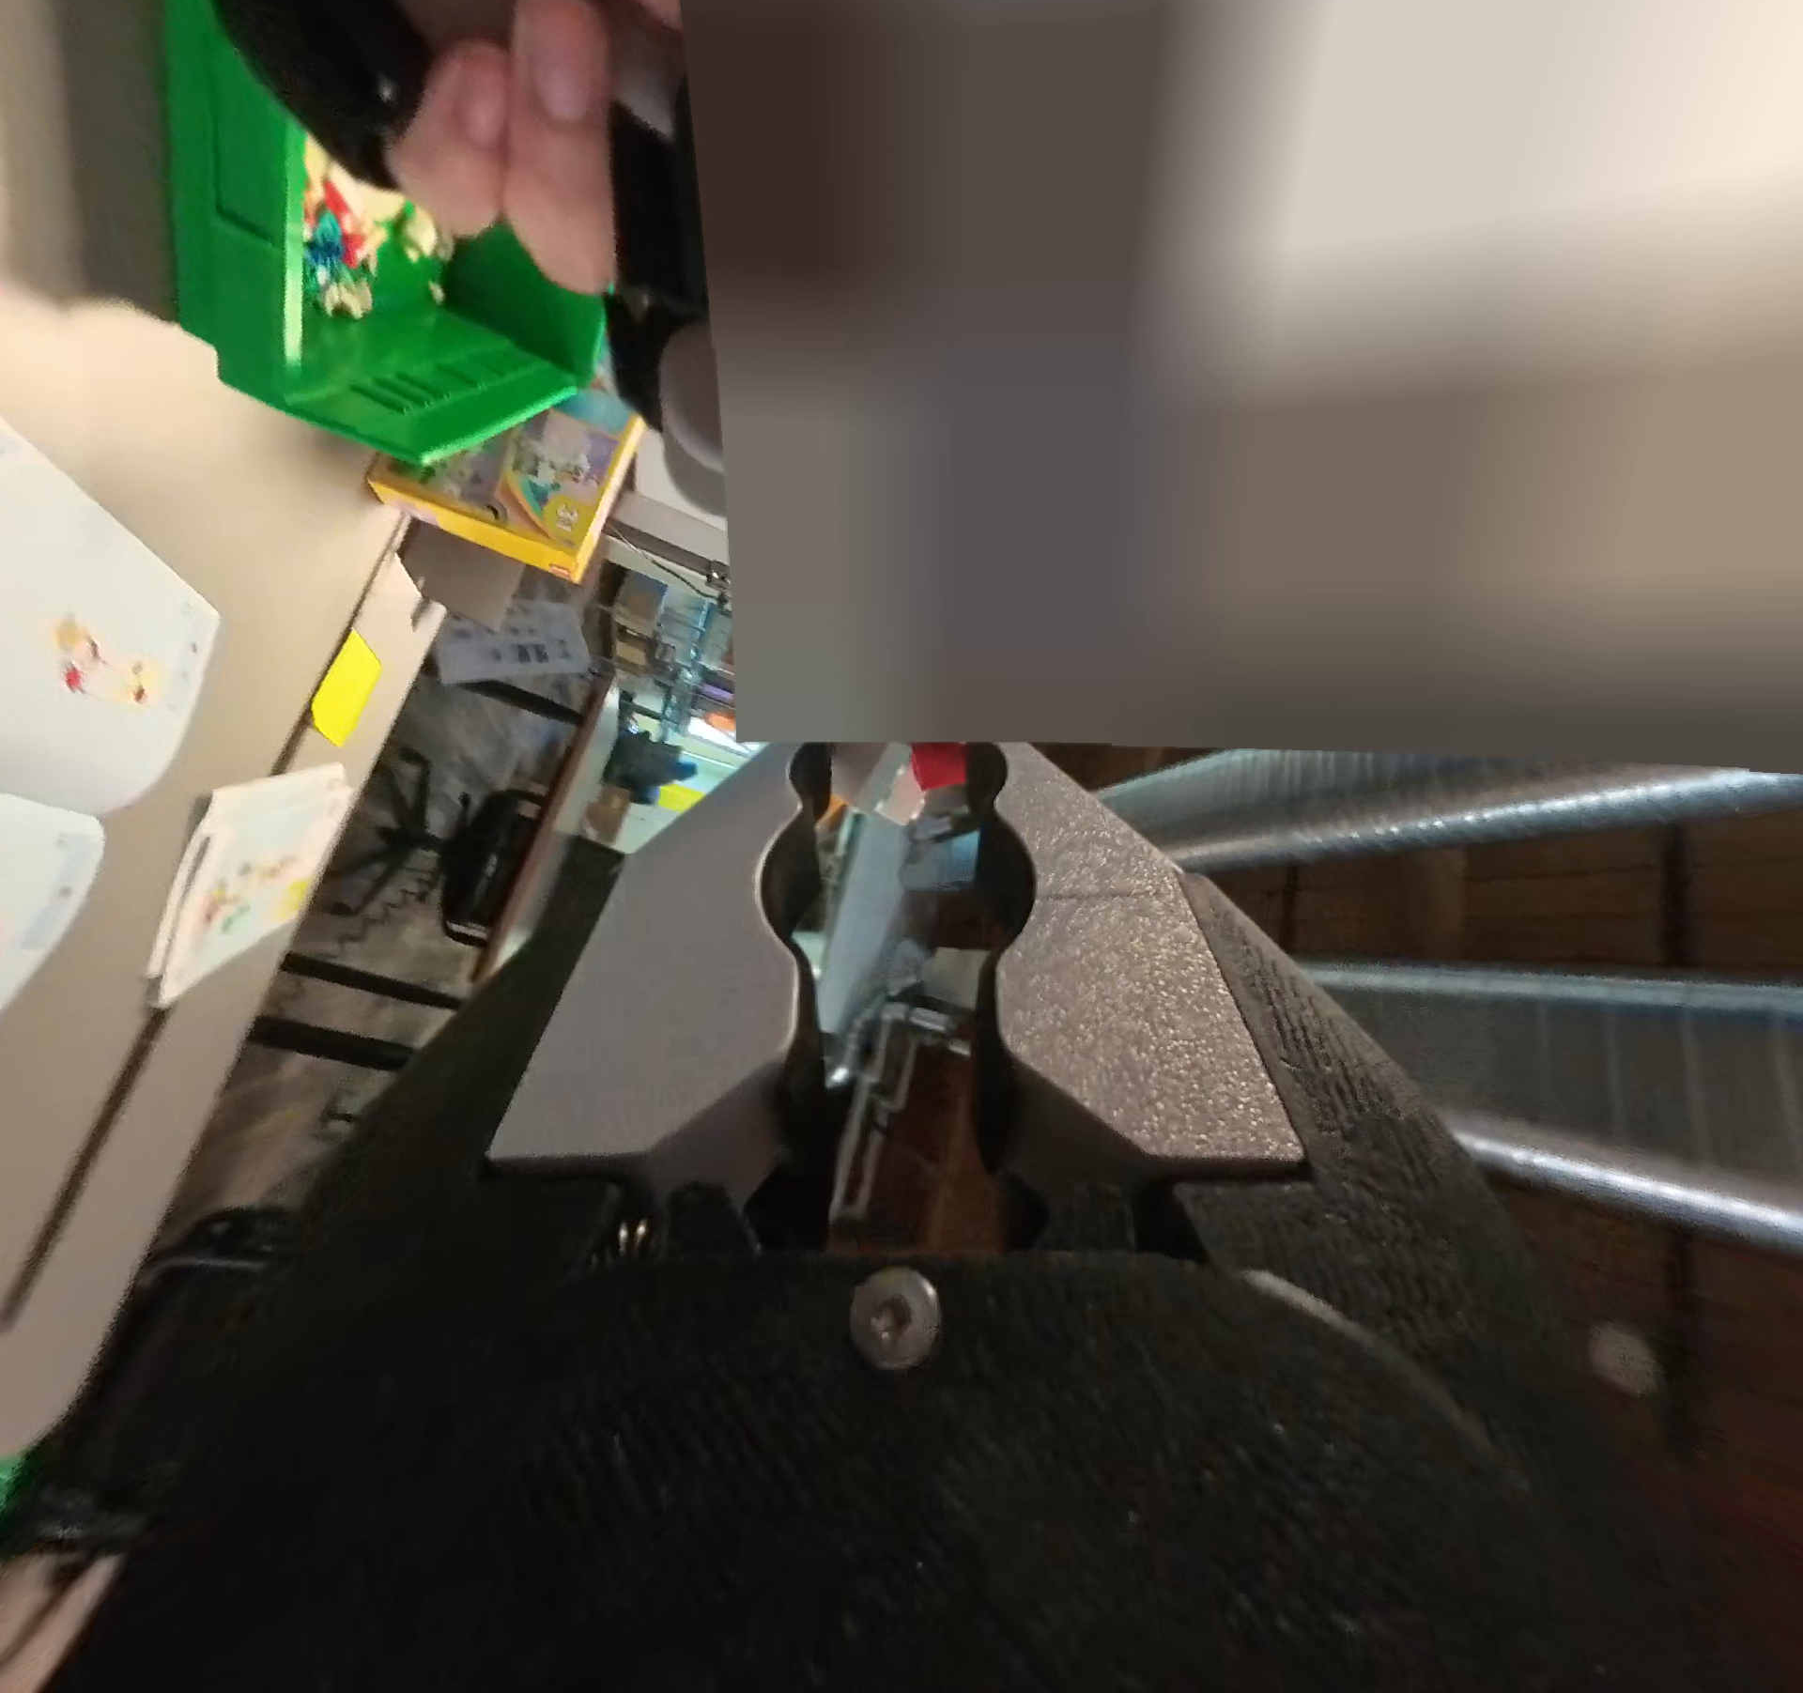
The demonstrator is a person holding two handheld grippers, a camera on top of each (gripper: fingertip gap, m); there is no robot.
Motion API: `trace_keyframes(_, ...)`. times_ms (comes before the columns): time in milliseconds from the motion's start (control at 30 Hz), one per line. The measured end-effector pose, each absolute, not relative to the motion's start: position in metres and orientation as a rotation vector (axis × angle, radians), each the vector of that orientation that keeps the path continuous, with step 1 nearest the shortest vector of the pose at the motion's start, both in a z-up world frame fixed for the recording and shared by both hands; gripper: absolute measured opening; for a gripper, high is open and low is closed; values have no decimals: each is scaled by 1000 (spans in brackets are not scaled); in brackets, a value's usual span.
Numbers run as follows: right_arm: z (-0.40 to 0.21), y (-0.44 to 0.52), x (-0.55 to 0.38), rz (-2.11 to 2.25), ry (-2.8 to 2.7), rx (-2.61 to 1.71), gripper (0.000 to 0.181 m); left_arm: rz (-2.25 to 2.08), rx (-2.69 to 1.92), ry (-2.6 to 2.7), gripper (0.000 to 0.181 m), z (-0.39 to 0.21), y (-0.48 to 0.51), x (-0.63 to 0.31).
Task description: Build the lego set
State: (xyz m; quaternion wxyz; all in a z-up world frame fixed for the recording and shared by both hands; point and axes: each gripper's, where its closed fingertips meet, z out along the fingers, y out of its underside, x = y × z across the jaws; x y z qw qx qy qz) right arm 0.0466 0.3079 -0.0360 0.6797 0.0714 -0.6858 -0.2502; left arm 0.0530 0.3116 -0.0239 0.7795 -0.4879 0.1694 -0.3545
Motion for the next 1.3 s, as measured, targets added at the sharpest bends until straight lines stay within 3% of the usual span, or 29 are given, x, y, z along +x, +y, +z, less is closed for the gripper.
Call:
trace_keyframes(233,-30,307,50,-367,-1546,22,25,-838,-993,350,15,-21,307,52)
trace_keyframes(933,-33,307,58,-584,-1496,191,22,-853,-1047,355,14,-22,308,60)
trace_keyframes(1300,-58,328,53,-449,-1544,59,23,-645,-1086,361,15,-46,328,55)
